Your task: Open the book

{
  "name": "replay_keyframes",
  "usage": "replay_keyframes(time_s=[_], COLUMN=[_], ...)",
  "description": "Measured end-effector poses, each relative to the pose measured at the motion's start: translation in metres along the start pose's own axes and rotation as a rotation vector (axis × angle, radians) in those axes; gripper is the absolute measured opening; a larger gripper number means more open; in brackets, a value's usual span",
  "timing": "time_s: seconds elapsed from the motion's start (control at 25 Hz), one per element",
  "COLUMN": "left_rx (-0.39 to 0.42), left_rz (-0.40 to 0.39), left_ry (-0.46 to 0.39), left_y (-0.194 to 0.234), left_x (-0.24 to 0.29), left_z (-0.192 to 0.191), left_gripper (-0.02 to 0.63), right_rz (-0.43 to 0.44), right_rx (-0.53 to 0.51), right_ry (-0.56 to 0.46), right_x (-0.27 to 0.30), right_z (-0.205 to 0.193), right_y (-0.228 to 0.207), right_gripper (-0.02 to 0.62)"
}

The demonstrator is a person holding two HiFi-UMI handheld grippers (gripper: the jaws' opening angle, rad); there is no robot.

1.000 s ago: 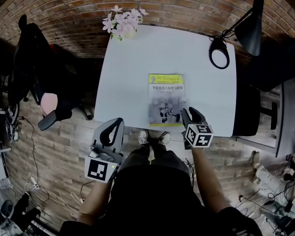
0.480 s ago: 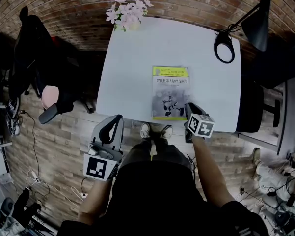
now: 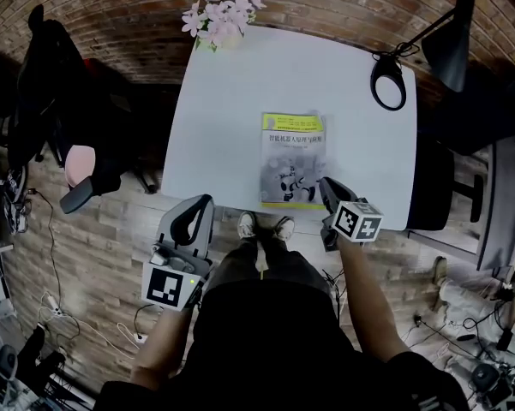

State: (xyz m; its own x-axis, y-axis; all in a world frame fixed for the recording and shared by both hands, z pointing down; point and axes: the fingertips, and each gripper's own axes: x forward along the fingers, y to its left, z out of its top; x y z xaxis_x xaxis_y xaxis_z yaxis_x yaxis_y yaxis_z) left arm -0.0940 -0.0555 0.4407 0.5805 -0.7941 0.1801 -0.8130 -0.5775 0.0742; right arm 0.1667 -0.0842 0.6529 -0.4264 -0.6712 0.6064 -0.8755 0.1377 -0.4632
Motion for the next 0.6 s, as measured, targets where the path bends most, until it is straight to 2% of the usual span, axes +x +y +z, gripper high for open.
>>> replay_keyframes(time_s=[0.24,0.6], left_rx=[-0.011,-0.026], left_rz=[0.019,0.092], left_ry=[-0.007,-0.014], left_y=[0.004,0.019], left_x=[-0.002,-0.019], left_z=[0.0,-0.002], left_gripper=[0.025,0.025], right_rz=[0.113,0.288], right_rx=[-0.098,-0.26], right_ry=[-0.024,0.018], right_x=[0.001,0.026], right_z=[0.012,0.012], right_y=[0.052,0.137], right_gripper=[0.023,0.023])
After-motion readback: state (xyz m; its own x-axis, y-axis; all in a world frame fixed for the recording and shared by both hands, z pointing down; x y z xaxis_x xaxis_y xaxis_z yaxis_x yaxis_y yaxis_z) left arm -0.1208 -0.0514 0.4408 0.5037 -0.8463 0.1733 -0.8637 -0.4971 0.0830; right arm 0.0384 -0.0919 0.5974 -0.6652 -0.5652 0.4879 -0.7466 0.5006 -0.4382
